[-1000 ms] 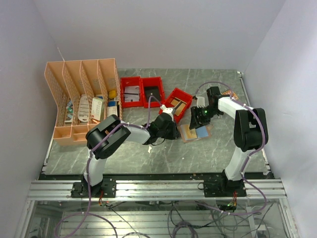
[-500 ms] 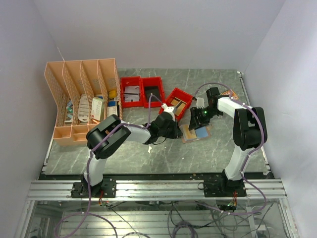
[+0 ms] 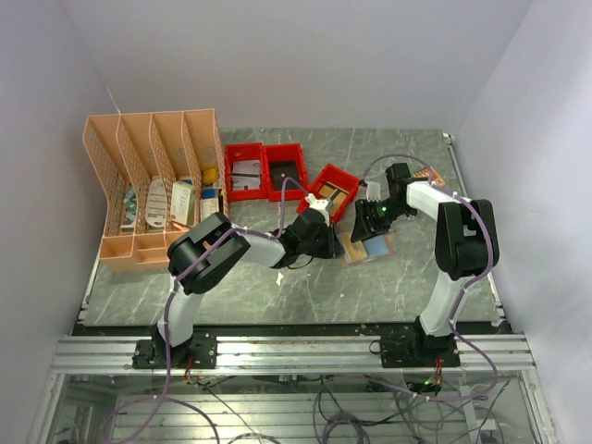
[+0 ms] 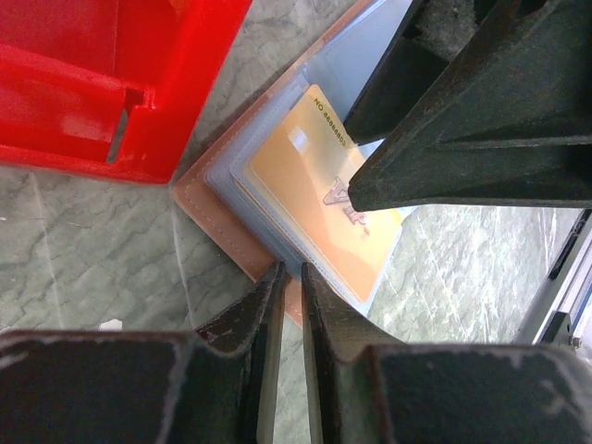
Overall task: Put the credit cards into the card holder
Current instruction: Adjust the credit card in the card holder, then move the storage box to the center of the board.
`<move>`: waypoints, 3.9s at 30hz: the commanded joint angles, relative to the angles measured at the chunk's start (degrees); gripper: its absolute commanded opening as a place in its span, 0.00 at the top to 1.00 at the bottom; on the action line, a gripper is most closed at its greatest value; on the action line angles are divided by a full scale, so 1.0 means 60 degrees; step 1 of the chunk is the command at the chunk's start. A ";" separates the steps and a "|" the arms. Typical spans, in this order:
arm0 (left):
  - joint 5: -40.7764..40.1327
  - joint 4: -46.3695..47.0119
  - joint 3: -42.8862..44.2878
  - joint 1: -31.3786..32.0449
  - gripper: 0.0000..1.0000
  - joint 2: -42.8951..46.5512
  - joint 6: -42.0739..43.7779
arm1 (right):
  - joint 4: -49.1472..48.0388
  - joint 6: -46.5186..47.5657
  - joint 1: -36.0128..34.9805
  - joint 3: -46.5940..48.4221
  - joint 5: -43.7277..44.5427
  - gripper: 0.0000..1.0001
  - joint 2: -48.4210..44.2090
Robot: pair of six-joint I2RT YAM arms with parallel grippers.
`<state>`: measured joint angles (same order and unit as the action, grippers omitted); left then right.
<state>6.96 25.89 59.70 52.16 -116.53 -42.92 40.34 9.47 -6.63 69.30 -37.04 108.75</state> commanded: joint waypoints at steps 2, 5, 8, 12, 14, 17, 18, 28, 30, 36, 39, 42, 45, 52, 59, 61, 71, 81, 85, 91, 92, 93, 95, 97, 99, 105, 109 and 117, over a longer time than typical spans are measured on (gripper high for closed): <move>0.0144 0.0008 0.0242 0.0054 0.76 -0.0352 0.0053 | 0.0067 0.0119 -0.0022 -0.0077 -0.0668 0.55 0.0107; 0.0144 0.0005 0.0266 0.0052 0.76 -0.0394 0.0063 | 0.0052 0.0147 -0.0021 -0.0172 -0.0907 0.55 0.0048; 0.0145 -0.0035 0.0288 0.0052 0.76 -0.0424 0.0076 | 0.0030 0.0135 -0.0022 -0.0234 -0.1068 0.55 -0.0017; 0.0086 -0.0155 0.0283 0.0044 0.74 -0.0344 0.0145 | 0.0023 0.0138 -0.0011 -0.0244 -0.1233 0.55 -0.0045; -0.0039 -0.0274 0.0221 0.0028 0.74 -0.0185 0.0246 | 0.0048 0.0145 0.0025 -0.0187 -0.1109 0.55 -0.0097; -0.0298 -0.0454 -0.0069 0.0014 0.71 0.0310 0.0498 | 0.0090 0.0242 0.0277 -0.0033 -0.1083 0.54 -0.0238; -0.0390 -0.0522 -0.0177 0.0017 0.70 0.0528 0.0597 | 0.0087 0.0289 0.0376 0.0021 -0.1167 0.54 -0.0307; -0.1620 -0.1161 -0.1371 -0.0087 0.65 0.2992 0.1944 | 0.0226 0.1295 0.0740 0.0389 -0.2297 0.54 -0.1466; -0.1995 -0.1544 -0.1426 -0.0173 0.65 0.3456 0.2351 | 0.0174 0.1521 0.0747 0.0585 -0.2387 0.55 -0.1782; -0.2081 -0.3264 -0.0903 -0.1425 0.51 0.4565 0.3645 | -0.2149 0.1983 0.0718 0.0536 -0.2968 0.57 -0.3312; -0.1274 -0.3558 -0.0548 -0.2560 0.34 0.4874 0.3871 | -0.5122 0.1588 0.0724 -0.0429 -0.3731 0.53 -0.3864; -0.0280 -0.4214 0.0298 -0.3560 0.31 0.4516 0.3955 | -0.3449 0.2224 0.0734 0.0998 -0.4822 0.52 -0.2753; 0.0275 -0.5242 0.1439 -0.4218 0.34 0.3760 0.3959 | -0.1995 0.2835 0.0725 0.1701 -0.5449 0.48 -0.2029; 0.0079 -0.7521 0.5055 -0.4419 0.54 0.1255 0.5478 | -0.3149 0.2488 0.0751 0.0174 -0.5284 0.47 -0.2865; -0.0488 -1.0076 0.8991 -0.4403 0.58 -0.1289 0.7258 | -0.2865 0.2680 0.0886 0.0164 -0.5282 0.47 -0.2705; -0.0399 -1.0244 0.9710 -0.4403 0.58 -0.1786 0.7469 | -0.2860 0.2630 0.0898 0.0156 -0.5183 0.47 -0.2626; -0.0440 -1.0545 1.0642 -0.3948 0.78 -0.3245 0.7949 | -0.2591 0.2761 0.0922 0.0171 -0.5174 0.47 -0.2292; -0.0721 -1.1096 0.9861 -0.3694 0.88 -0.3170 0.8794 | -0.2450 0.2916 0.1016 0.0165 -0.5209 0.48 -0.2202; -0.0418 -1.1406 0.9319 -0.3592 0.88 -0.3037 0.8962 | -0.2346 0.2984 0.1072 0.0164 -0.5251 0.48 -0.2187; 0.0154 -1.1412 0.8316 -0.3427 0.89 -0.2463 0.8976 | -0.2311 0.3020 0.1128 0.0154 -0.5346 0.47 -0.2222; 0.0295 -1.1395 0.8150 -0.3379 0.89 -0.2317 0.8952 | -0.2306 0.3020 0.1134 0.0134 -0.5362 0.48 -0.2223; 0.0465 -1.1391 0.8010 -0.3336 0.89 -0.2174 0.8877 | -0.2291 0.3044 0.1138 0.0139 -0.5369 0.48 -0.2217; 0.0837 -1.1284 0.7664 -0.3212 0.88 -0.1922 0.8692 | -0.2211 0.3116 0.1161 0.0167 -0.5383 0.47 -0.2184; 0.1205 -1.1110 0.7228 -0.3025 0.88 -0.1659 0.8381 | -0.2084 0.3211 0.1156 0.0216 -0.5385 0.48 -0.2132; 0.1494 -1.0865 0.6881 -0.2861 0.88 -0.1489 0.8013 | -0.1931 0.3319 0.1175 0.0288 -0.5371 0.48 -0.2072; 0.1382 -0.9955 0.5989 -0.2286 0.87 -0.1052 0.6829 | -0.1816 0.3412 0.1192 0.0302 -0.5296 0.47 -0.2037; 0.0328 -0.9994 0.6155 -0.2234 0.84 -0.0687 0.7019 | -0.1787 0.3430 0.1191 0.0316 -0.5311 0.48 -0.2008; 0.0378 -1.1731 0.7916 -0.2776 0.70 -0.1479 0.9170 | -0.1754 0.3475 0.1240 0.0313 -0.5289 0.47 -0.2023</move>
<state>9.08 -38.17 100.71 38.06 -123.66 5.48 29.06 29.30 0.19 70.32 -68.16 96.05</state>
